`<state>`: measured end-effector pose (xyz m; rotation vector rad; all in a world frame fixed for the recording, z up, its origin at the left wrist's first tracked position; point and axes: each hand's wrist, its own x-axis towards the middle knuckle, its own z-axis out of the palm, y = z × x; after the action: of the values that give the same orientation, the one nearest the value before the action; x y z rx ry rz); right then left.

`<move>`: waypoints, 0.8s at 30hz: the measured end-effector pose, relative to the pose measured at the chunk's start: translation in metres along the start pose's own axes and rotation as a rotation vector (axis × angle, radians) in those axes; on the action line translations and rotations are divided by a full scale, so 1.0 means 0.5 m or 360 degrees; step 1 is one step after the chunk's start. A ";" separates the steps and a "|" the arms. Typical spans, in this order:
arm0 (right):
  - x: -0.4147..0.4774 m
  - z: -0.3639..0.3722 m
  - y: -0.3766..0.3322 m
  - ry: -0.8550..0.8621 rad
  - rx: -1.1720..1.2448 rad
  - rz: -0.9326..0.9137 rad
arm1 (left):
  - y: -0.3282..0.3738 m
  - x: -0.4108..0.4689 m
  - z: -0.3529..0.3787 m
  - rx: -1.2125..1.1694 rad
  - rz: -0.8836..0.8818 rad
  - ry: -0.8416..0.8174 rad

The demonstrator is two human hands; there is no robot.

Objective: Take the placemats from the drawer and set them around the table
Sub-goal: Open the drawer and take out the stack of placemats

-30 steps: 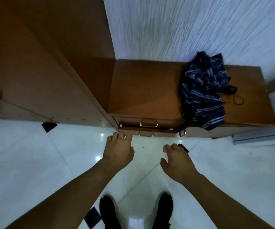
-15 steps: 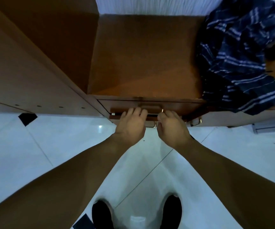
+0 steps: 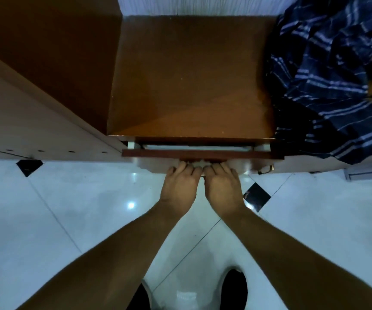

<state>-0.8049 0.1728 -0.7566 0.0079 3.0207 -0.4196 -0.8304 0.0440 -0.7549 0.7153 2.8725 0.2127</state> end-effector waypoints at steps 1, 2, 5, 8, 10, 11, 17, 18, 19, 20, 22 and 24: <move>-0.024 0.007 -0.010 -0.0015 0.0010 0.0049 | 0.008 -0.024 0.003 -0.0026 -0.0001 0.0010; -0.051 0.010 -0.021 -0.0046 0.0027 0.0097 | 0.016 -0.050 0.002 -0.0054 -0.0009 0.0010; -0.147 0.028 -0.049 -0.0108 0.0103 0.0197 | 0.044 -0.146 0.024 -0.0160 -0.0079 -0.0016; -0.247 0.035 -0.068 -0.0153 0.0241 0.0259 | 0.078 -0.242 0.049 -0.0268 -0.0166 -0.0082; -0.293 0.038 -0.074 -0.0162 0.0267 0.0280 | 0.099 -0.285 0.059 -0.0290 -0.0227 -0.0120; -0.305 0.039 -0.074 -0.0169 0.0254 0.0283 | 0.106 -0.295 0.060 -0.0289 -0.0264 -0.0134; -0.309 0.011 -0.084 -0.0339 0.0238 0.0361 | 0.132 -0.297 0.026 -0.0296 -0.0394 -0.0299; -0.307 0.000 -0.086 -0.0383 0.0244 0.0388 | 0.133 -0.298 0.015 -0.0339 -0.0424 -0.0313; -0.306 -0.011 -0.087 -0.0415 0.0261 0.0405 | 0.133 -0.300 0.005 -0.0404 -0.0457 -0.0309; -0.306 -0.026 -0.089 -0.0447 0.0295 0.0413 | 0.132 -0.305 -0.009 -0.0484 -0.0481 -0.0299; -0.309 -0.062 -0.093 -0.0482 0.0426 0.0403 | 0.127 -0.322 -0.044 -0.0690 -0.0484 -0.0253; -0.312 -0.109 -0.097 -0.0434 0.0572 0.0379 | 0.114 -0.338 -0.089 -0.0864 -0.0440 -0.0168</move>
<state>-0.6554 0.1424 -0.6770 0.3048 2.5988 -0.8521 -0.6668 0.0094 -0.6788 0.2171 2.5835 0.8395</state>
